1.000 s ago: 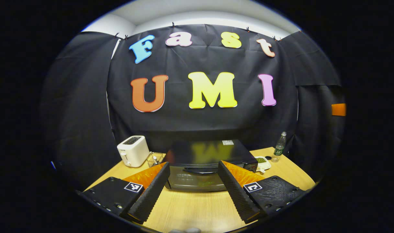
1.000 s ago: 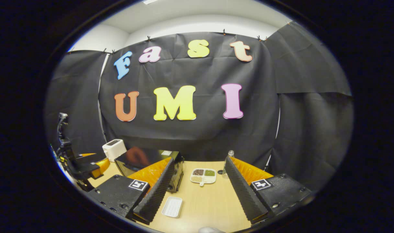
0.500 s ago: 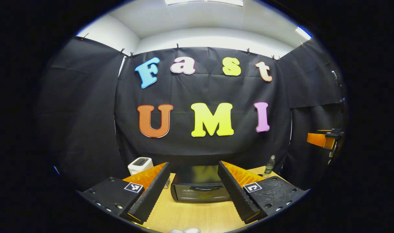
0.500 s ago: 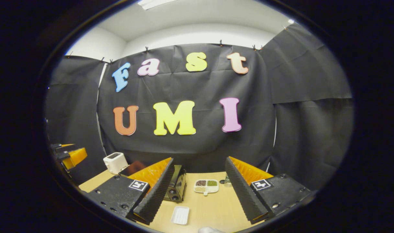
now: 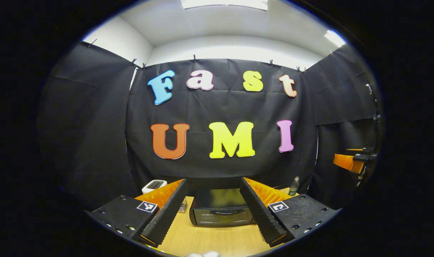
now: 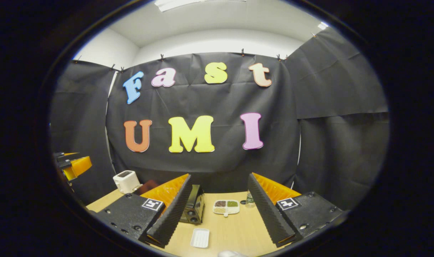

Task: Open the electric oven with the left hand, put the food in, and close the electric oven.

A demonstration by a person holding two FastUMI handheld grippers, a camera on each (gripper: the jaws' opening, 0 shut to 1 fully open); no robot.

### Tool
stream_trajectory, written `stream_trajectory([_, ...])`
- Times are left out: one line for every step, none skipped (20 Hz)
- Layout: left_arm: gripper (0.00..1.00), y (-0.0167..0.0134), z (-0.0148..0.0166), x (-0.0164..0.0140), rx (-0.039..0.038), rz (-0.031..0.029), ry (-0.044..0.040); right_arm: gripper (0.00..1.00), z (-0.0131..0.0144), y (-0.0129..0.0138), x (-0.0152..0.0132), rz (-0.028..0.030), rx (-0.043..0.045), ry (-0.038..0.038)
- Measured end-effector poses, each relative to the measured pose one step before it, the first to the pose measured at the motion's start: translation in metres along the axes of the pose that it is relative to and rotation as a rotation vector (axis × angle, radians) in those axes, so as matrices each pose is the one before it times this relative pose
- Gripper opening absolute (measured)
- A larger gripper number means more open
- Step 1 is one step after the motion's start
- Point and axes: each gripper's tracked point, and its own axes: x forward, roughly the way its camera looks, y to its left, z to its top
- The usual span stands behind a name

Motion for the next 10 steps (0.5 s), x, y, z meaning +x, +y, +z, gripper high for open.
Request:
stream_trajectory([0.97,0.00044,0.0009,-0.00058,0.00336,0.00186,-0.00022,0.95,-0.00151,0.00001,-0.00047,0.00006,-0.00285,0.00513])
stream_trajectory([0.97,0.00086,0.00182,-0.00091,0.0014,-0.00092,-0.00654,0.95,-0.00025,0.00041,-0.00183,-0.00159,-0.00277,-0.00088])
stream_trajectory([0.97,-0.00058,0.00094,0.00004,-0.00356,-0.00252,0.00257,0.95,0.00263,0.00137,-0.00181,0.00112,-0.00544,-0.00325])
stream_trajectory([0.97,0.00073,0.00182,-0.00099,-0.00536,-0.0013,-0.00377,0.95,0.0013,0.00155,-0.00202,0.00166,0.00093,-0.00429])
stream_trajectory([0.97,0.00062,0.00145,0.0004,0.00073,0.00206,-0.00162,1.0,0.00236,0.00233,-0.0004,0.00265,-0.00324,-0.0028])
stream_trajectory([0.97,0.00186,0.00019,-0.0002,0.00068,0.00494,-0.00049,0.95,0.00062,0.00014,-0.0017,-0.00535,-0.00598,-0.00102])
stream_trajectory([0.97,0.00072,0.00122,-0.00061,-0.00081,-0.00025,-0.00569,0.95,0.00126,-0.00063,-0.00089,0.00137,-0.00169,-0.00494])
stream_trajectory([0.97,-0.00044,0.00135,-0.00058,0.00337,0.00061,-0.00216,1.0,0.00252,0.00213,-0.00162,0.00242,-0.00009,-0.00356])
stream_trajectory([0.97,0.0011,0.00004,-0.00059,0.00218,0.00246,0.001,0.95,0.00037,0.00126,-0.00098,0.00143,0.00033,-0.00033])
stream_trajectory([0.97,0.0007,-0.00055,-0.00163,-0.0012,0.00206,0.00368,0.95,0.00034,0.00067,-0.00094,-0.00033,-0.00426,-0.00127])
